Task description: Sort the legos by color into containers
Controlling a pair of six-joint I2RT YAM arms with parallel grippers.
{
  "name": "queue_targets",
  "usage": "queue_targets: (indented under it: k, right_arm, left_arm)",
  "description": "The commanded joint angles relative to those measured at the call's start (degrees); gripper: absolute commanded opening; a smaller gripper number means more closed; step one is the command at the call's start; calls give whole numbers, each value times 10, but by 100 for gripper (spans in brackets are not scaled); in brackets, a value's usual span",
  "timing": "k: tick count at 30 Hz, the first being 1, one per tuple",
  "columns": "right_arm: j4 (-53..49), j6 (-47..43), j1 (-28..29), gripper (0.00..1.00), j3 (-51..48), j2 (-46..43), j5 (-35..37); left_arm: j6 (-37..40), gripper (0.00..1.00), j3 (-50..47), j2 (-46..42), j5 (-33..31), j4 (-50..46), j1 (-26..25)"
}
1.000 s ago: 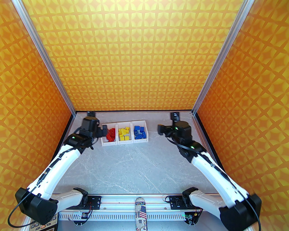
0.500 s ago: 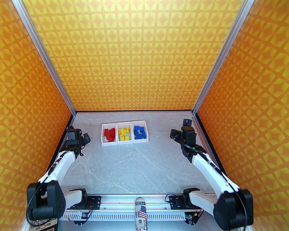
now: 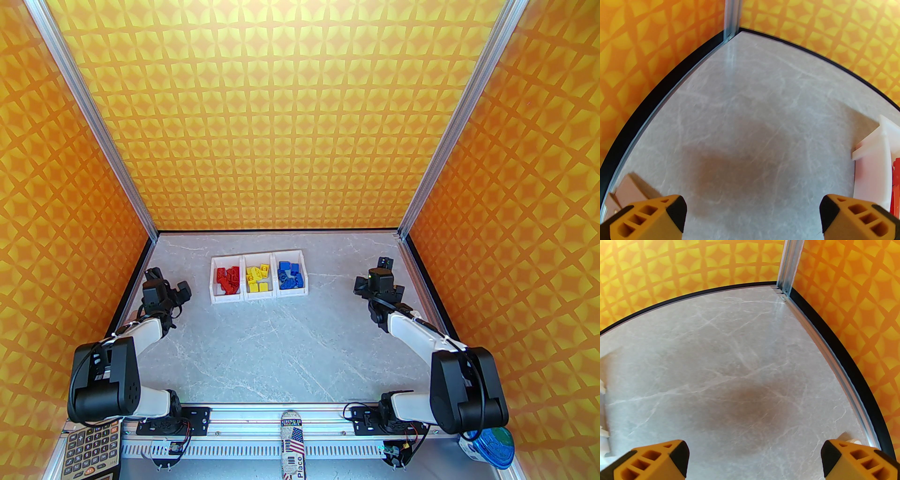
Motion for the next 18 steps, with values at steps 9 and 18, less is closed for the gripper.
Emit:
queue_targets:
  k: [9, 18]
  right_arm:
    - [162, -40, -16, 99, -64, 12, -8]
    - [303, -61, -17, 98, -124, 19, -95]
  left_arm:
    - [80, 99, -83, -2, 137, 220, -1]
    - [129, 99, -130, 19, 152, 326, -36]
